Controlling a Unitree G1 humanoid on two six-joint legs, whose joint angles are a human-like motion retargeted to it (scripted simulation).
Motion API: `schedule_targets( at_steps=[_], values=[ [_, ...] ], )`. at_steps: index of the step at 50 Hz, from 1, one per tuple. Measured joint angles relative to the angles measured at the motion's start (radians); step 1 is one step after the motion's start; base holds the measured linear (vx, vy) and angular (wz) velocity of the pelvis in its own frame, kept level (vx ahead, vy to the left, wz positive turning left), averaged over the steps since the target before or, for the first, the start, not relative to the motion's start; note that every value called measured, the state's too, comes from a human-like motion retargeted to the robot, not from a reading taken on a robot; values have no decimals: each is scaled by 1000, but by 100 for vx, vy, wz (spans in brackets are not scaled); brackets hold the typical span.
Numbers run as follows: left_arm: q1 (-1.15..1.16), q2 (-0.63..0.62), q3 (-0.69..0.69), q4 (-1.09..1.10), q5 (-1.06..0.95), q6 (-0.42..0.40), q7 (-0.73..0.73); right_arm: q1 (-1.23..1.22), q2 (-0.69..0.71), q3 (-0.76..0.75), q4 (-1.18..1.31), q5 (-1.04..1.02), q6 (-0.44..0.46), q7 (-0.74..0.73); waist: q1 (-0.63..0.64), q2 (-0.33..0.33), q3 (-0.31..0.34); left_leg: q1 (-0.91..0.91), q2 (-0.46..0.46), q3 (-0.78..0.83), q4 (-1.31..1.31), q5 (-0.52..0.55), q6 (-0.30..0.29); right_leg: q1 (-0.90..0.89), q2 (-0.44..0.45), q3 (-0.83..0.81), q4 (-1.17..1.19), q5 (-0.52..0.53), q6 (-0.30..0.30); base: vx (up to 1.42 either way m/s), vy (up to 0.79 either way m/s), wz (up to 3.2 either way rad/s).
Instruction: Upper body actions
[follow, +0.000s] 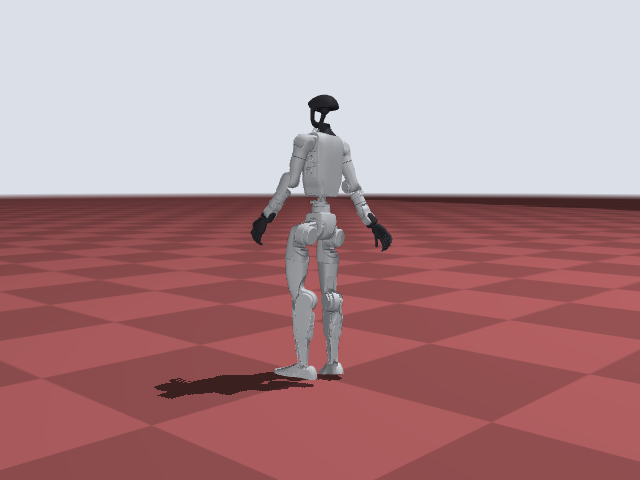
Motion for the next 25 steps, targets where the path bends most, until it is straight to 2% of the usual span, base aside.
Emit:
schedule_targets(
  at_steps=[2,5,8,10,15,19,25],
  values=[
    [107,-10,37,110,0,18,-30,-101,22,65,0,-61,-14,9,7,0,-3,4,0,6,-4,1,1,-3,0,6,2,-1,-2,0,0,0],
    [276,-7,169,327,33,99,-64,-301,69,163,0,-138,-93,67,14,1,-11,11,0,14,-9,1,0,-10,-1,19,7,-1,-6,0,0,0],
    [448,26,245,469,34,187,-49,-485,124,249,-69,-162,-157,202,17,1,-10,19,4,29,-14,0,-2,-21,2,43,14,-1,-10,1,-1,-14],
    [595,47,249,481,38,218,-47,-579,163,297,-173,-169,-181,295,20,3,-3,24,8,40,-17,0,-4,-29,6,61,19,0,-12,1,-1,-26],
    [857,86,307,481,210,209,-54,-754,192,397,-407,-181,-267,456,39,7,10,27,21,58,-19,2,-10,-42,14,91,28,0,-11,0,0,-8],
    [937,101,382,481,208,229,-37,-820,183,430,-537,-248,-367,440,41,-7,19,26,23,50,-16,5,-12,-37,12,90,31,-2,-8,-2,-5,24],
    [801,77,432,481,-44,250,-28,-757,184,444,-546,-297,-443,301,44,-27,10,23,18,41,-15,8,-10,-31,8,78,28,-3,-9,0,-2,7]
  ],
)
